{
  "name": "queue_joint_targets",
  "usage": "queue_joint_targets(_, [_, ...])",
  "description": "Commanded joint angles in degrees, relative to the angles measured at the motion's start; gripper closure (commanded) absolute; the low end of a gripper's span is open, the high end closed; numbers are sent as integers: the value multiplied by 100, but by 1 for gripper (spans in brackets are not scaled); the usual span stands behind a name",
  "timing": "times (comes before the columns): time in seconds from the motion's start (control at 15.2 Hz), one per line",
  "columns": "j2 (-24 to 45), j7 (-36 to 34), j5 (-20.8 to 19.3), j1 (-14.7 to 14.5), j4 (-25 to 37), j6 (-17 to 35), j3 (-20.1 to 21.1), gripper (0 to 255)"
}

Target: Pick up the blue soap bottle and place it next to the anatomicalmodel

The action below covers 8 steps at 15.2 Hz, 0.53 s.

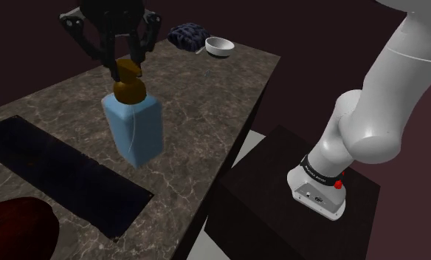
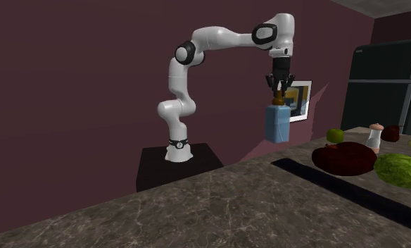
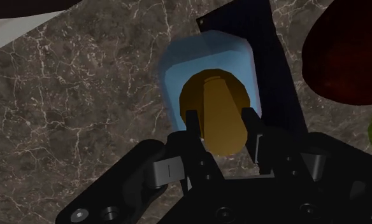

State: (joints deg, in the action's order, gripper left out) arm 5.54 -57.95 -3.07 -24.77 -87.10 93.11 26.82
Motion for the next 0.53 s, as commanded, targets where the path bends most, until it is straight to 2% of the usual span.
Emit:
queue_joint_targets(0.0, [117, -317, -74, -183, 123, -24, 133, 255])
queue_joint_targets(0.46, [707, -1365, -441, -906, 800, -231, 518, 255])
